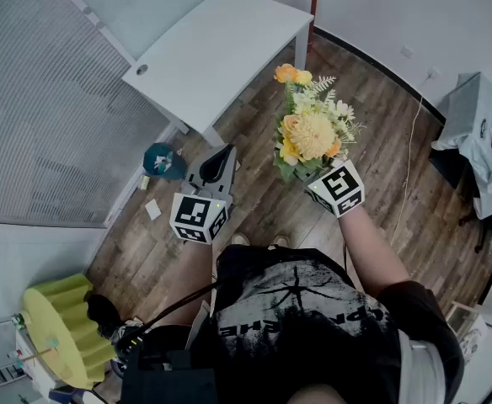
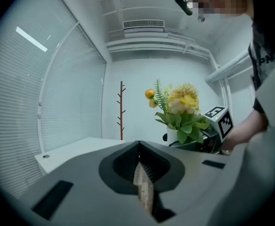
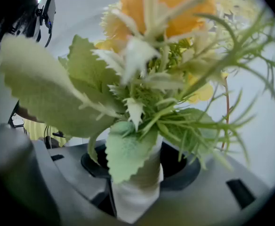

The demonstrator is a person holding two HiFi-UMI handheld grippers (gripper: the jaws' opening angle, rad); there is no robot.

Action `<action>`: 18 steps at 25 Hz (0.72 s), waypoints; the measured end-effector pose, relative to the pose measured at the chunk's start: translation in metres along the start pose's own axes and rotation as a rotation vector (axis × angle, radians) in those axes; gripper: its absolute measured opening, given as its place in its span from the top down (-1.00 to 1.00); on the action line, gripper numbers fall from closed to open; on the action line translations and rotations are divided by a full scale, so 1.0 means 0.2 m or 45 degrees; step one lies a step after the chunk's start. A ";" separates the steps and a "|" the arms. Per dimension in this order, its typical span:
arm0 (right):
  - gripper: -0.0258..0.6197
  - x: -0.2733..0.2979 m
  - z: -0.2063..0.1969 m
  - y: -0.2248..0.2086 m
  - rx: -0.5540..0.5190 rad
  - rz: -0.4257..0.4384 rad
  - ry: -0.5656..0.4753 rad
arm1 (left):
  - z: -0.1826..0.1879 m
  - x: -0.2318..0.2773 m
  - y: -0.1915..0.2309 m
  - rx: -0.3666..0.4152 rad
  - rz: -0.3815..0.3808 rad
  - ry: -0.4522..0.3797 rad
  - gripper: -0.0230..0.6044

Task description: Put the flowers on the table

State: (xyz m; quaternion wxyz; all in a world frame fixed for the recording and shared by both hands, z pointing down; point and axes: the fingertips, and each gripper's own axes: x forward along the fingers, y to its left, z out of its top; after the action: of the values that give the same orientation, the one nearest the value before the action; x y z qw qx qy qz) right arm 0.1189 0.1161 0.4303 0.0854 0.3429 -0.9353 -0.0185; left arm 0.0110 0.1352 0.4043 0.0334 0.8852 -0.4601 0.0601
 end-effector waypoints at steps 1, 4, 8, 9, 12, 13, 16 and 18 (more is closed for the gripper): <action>0.15 0.00 0.00 0.01 0.002 0.002 0.001 | -0.01 0.00 -0.01 0.001 0.000 0.003 0.89; 0.15 -0.03 -0.01 0.02 0.009 0.009 0.002 | -0.03 -0.02 -0.04 0.007 0.007 0.012 0.89; 0.15 -0.05 0.00 0.03 0.007 0.003 0.013 | -0.02 -0.04 -0.05 0.015 0.024 0.006 0.89; 0.15 -0.05 -0.01 0.03 0.005 -0.001 0.016 | -0.02 -0.04 -0.05 0.015 0.027 0.005 0.89; 0.15 -0.04 -0.01 0.03 0.007 -0.004 0.019 | -0.03 -0.06 -0.04 0.025 0.035 0.013 0.89; 0.15 -0.04 -0.01 0.04 0.011 -0.002 0.017 | -0.04 -0.06 -0.04 0.029 0.037 0.016 0.89; 0.15 -0.03 0.00 0.04 0.010 -0.001 0.007 | -0.03 -0.06 -0.03 0.032 0.040 0.014 0.89; 0.15 -0.02 0.01 0.04 0.010 -0.001 0.002 | -0.03 -0.06 -0.02 0.037 0.040 0.012 0.89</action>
State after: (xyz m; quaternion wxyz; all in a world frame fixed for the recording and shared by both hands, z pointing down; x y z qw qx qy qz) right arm 0.1160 0.1250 0.4294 0.0848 0.3435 -0.9352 -0.0147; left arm 0.0076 0.1480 0.4077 0.0218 0.8779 -0.4730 0.0715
